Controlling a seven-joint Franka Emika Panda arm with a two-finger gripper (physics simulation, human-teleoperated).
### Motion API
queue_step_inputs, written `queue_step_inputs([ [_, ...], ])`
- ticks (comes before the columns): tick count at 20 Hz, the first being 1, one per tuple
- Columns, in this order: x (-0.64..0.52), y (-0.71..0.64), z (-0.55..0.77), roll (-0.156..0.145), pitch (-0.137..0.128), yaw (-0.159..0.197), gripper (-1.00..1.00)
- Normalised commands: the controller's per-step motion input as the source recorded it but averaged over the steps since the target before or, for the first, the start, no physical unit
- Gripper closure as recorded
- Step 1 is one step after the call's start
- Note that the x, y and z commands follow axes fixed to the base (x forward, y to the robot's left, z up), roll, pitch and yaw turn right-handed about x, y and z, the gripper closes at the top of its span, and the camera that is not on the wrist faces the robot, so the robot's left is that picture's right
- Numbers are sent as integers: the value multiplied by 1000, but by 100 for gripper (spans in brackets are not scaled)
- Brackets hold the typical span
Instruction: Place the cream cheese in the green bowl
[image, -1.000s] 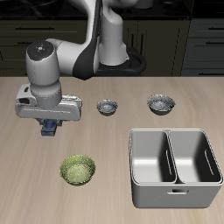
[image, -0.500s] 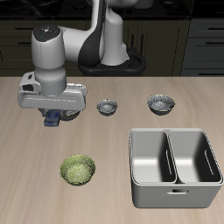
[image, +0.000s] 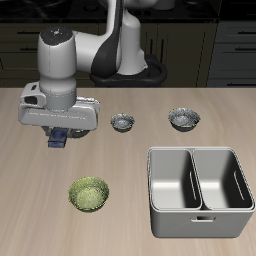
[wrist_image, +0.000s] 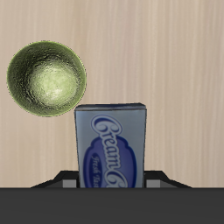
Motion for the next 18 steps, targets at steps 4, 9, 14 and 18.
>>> queue_step_inputs([
  [4, 225, 197, 163, 15, -2, -12, 100],
  [9, 209, 253, 115, 20, 0, -9, 100],
  [14, 324, 129, 65, -3, 1, -22, 100],
  [18, 295, -12, 50, -41, -6, 1, 100],
])
